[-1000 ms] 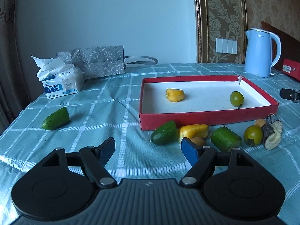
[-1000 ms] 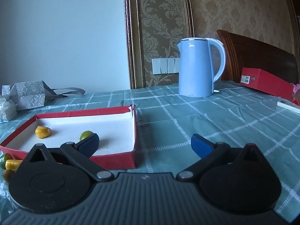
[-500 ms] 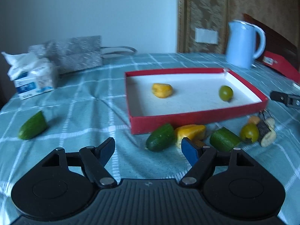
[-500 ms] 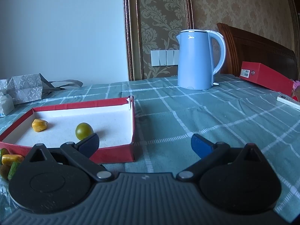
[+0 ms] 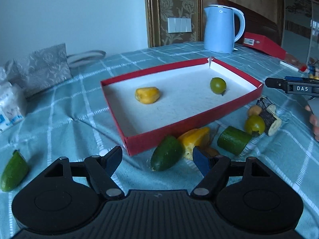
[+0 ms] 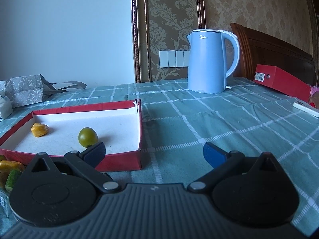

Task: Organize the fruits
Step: 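Move the left gripper toward the dark green pepper beside the tray, then close the left gripper on the dark green pepper and lift it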

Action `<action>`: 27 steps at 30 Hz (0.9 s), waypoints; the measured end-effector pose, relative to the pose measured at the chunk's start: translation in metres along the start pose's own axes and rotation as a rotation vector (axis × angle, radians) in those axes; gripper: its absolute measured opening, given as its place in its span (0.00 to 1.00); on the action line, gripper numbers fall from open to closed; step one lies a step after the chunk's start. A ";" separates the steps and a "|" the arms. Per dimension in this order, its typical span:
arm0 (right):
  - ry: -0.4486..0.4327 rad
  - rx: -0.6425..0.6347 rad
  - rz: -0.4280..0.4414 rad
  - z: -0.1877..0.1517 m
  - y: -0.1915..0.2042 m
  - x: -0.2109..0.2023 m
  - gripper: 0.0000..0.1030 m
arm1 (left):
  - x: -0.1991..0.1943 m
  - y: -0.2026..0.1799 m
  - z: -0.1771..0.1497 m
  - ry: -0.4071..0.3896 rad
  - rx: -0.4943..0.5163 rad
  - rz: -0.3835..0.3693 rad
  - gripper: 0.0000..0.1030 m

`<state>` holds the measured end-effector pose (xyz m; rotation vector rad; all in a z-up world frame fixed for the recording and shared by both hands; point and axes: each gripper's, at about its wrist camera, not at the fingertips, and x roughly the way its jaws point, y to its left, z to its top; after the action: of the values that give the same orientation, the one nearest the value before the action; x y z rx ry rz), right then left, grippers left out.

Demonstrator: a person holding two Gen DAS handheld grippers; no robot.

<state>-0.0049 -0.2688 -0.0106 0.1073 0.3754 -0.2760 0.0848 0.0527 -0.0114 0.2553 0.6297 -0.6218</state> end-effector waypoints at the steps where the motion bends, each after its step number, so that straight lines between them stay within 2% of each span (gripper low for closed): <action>1: 0.000 0.001 0.000 0.000 0.000 0.000 1.00 | 0.001 0.002 -0.001 0.010 -0.001 -0.008 0.75; 12: 0.010 -0.001 -0.006 0.000 0.000 0.001 1.00 | 0.008 -0.018 -0.001 0.049 0.172 -0.073 0.75; 14: 0.012 0.003 -0.006 0.000 -0.001 0.002 1.00 | 0.009 -0.016 0.000 0.054 0.170 -0.088 0.74; 16: 0.016 0.003 -0.005 0.001 -0.001 0.003 1.00 | 0.010 -0.014 0.001 0.062 0.176 -0.104 0.62; 19: 0.016 0.003 -0.006 0.001 0.000 0.002 1.00 | 0.011 -0.014 0.002 0.069 0.197 -0.129 0.57; 23: 0.022 0.002 -0.007 0.000 0.000 0.003 1.00 | 0.014 -0.013 0.005 0.076 0.205 -0.135 0.57; 27: 0.022 0.002 -0.007 0.000 0.000 0.002 1.00 | 0.020 -0.001 0.008 0.085 0.137 -0.169 0.57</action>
<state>-0.0027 -0.2698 -0.0111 0.1111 0.3975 -0.2826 0.1003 0.0394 -0.0175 0.3604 0.6965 -0.8211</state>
